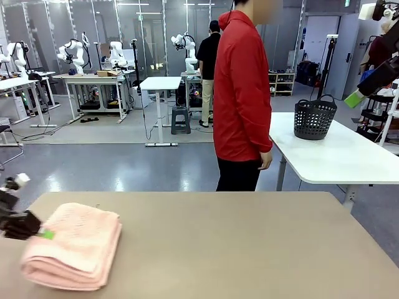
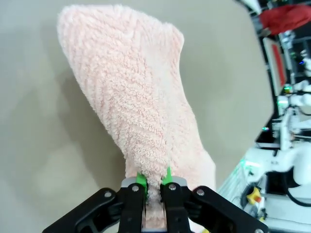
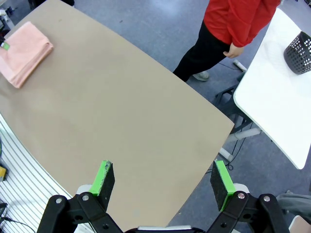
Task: Fold the towel.
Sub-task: Pick up the 100 cm Hotel Towel and place it on the left side of the table.
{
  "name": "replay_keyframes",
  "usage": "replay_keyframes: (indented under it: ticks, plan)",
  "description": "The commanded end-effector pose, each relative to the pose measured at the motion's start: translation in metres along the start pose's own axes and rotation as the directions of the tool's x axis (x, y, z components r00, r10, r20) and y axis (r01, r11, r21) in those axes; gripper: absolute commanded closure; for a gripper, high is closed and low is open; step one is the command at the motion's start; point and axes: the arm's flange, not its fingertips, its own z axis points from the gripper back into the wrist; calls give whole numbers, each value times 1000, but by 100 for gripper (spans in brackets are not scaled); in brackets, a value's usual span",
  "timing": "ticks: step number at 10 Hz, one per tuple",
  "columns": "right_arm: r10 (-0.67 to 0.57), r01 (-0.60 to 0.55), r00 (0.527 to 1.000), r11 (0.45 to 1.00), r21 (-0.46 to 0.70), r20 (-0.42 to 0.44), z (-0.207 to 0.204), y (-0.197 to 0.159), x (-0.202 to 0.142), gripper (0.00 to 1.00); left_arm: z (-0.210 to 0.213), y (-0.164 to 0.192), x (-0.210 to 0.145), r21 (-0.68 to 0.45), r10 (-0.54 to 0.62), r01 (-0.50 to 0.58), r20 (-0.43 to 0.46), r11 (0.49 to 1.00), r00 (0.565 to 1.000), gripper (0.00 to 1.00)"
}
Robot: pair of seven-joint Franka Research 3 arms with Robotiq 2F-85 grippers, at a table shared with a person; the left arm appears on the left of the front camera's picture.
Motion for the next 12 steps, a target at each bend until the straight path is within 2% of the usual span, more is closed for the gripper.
replay_keyframes:
  ticks: [1, 3, 5, 6, 7, 8, 9, 11, 12]
  plan:
    - [-3, 3, 1000, 1000, -3, -1, 0, -1, -1, 0, 39, 35, 26, -26, -30, 29, -55, 999, 998, 100]
    - [-3, 3, 1000, 1000, -3, -1, 0, -1, -1, 0, 70, 61, 33, -1, -55, 55, -75, 998, 996, 100]
    - [-3, 3, 1000, 1000, -3, -1, 0, -1, -1, 0, 71, 74, 40, 17, -38, 40, -119, 999, 992, 100]
    - [-3, 3, 1000, 1000, -3, -1, 0, -1, -1, 0, 72, 76, 41, 15, -36, 39, -125, 999, 991, 79]
    - [-3, 3, 1000, 1000, -3, -1, 0, -1, -1, 0, 72, 78, 41, 28, -35, 39, -129, 999, 991, 50]
    - [-3, 3, 1000, 1000, -3, -1, 0, -1, -1, 0, 72, 77, 42, 37, -41, 47, -135, 998, 990, 29]
    - [-3, 3, 1000, 1000, -3, -1, 0, -1, -1, 0, 73, 76, 43, 41, -45, 51, -137, 998, 990, 0]
    - [-3, 3, 1000, 1000, -3, -1, 0, -1, -1, 0, 74, 73, 40, 62, -42, 51, -140, 997, 989, 0]
    - [-3, 3, 1000, 1000, -3, -1, 0, -1, -1, 0, 74, 72, 38, 107, -26, 43, -149, 993, 988, 4]
